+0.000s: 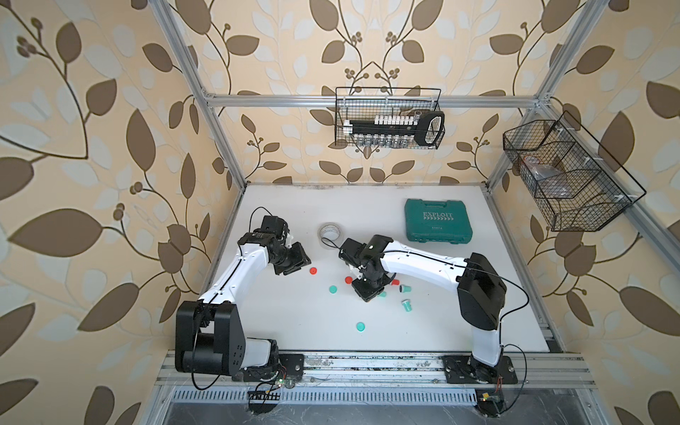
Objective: Close the stamp cap
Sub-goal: Close the cover of the stamp, then place the stamp at the center of the board.
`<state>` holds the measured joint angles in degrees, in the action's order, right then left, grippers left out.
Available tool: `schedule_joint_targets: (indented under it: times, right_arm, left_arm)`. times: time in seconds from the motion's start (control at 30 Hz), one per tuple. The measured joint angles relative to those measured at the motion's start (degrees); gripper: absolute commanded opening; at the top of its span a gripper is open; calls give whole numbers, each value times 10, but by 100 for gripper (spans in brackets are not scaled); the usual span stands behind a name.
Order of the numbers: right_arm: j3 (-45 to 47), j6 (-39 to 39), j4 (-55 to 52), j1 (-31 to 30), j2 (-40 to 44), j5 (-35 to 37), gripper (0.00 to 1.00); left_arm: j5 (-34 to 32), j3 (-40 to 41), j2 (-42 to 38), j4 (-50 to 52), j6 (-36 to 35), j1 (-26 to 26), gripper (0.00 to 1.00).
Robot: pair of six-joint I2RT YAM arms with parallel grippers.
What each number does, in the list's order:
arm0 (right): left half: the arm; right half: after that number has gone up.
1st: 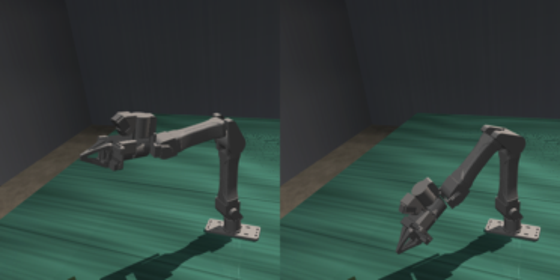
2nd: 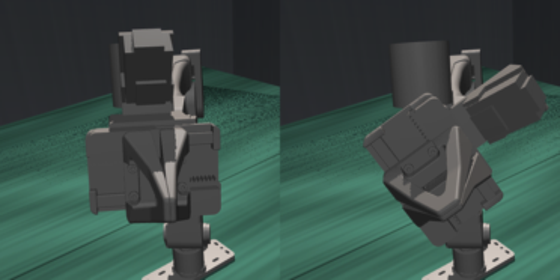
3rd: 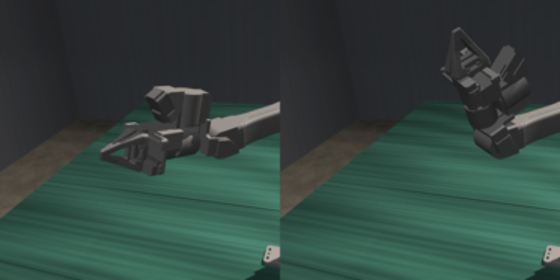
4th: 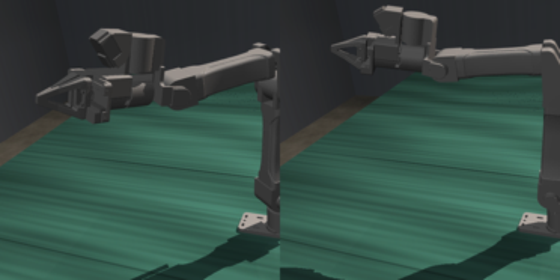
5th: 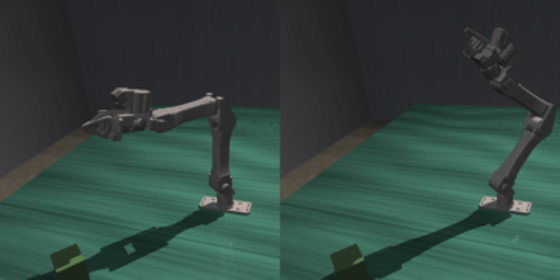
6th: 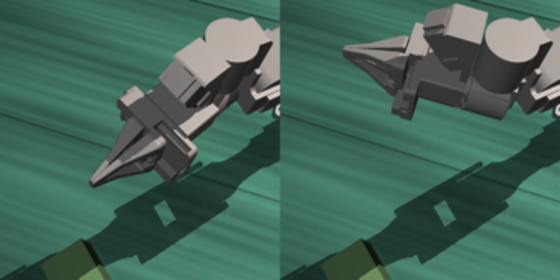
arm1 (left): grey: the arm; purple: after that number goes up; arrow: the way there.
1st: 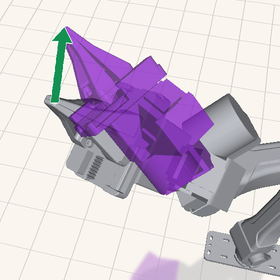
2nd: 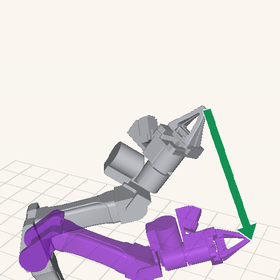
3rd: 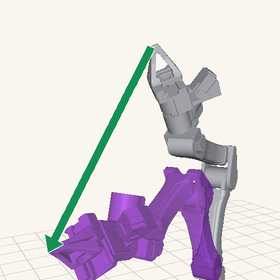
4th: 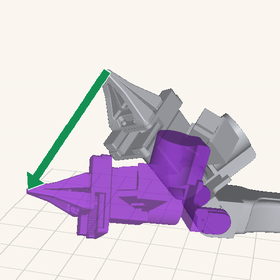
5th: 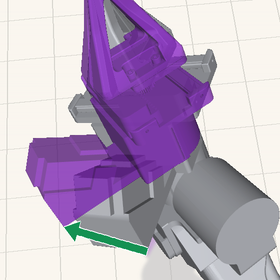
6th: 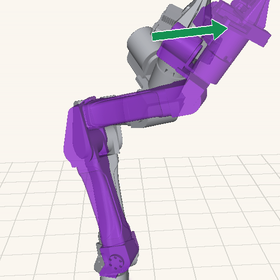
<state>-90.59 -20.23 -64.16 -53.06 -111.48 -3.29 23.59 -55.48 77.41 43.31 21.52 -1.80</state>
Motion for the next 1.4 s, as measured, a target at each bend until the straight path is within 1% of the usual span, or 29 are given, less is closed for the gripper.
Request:
schedule_joint_targets:
  times: [0.13,0.4,0.5,0.6,0.83,1.13,1.4]
  right_arm:
    - [0,19,-7,49,10,-3,0]
    - [-17,64,-11,198,3,5,0]
    - [-39,81,-11,239,-14,15,0]
    - [-58,94,-11,264,-38,22,0]
    - [-93,115,-9,283,-92,29,0]
    - [-101,120,2,283,-126,29,7]
    - [-102,119,4,283,-132,29,21]
  left_arm:
    - [0,0,0,0,0,0,43]
    - [0,0,0,0,0,0,43]
    - [0,0,0,0,0,0,43]
    - [0,0,0,0,0,0,43]
    - [0,0,0,0,0,0,43]
    - [1,0,0,0,0,0,43]
    - [3,0,0,0,0,0,43]
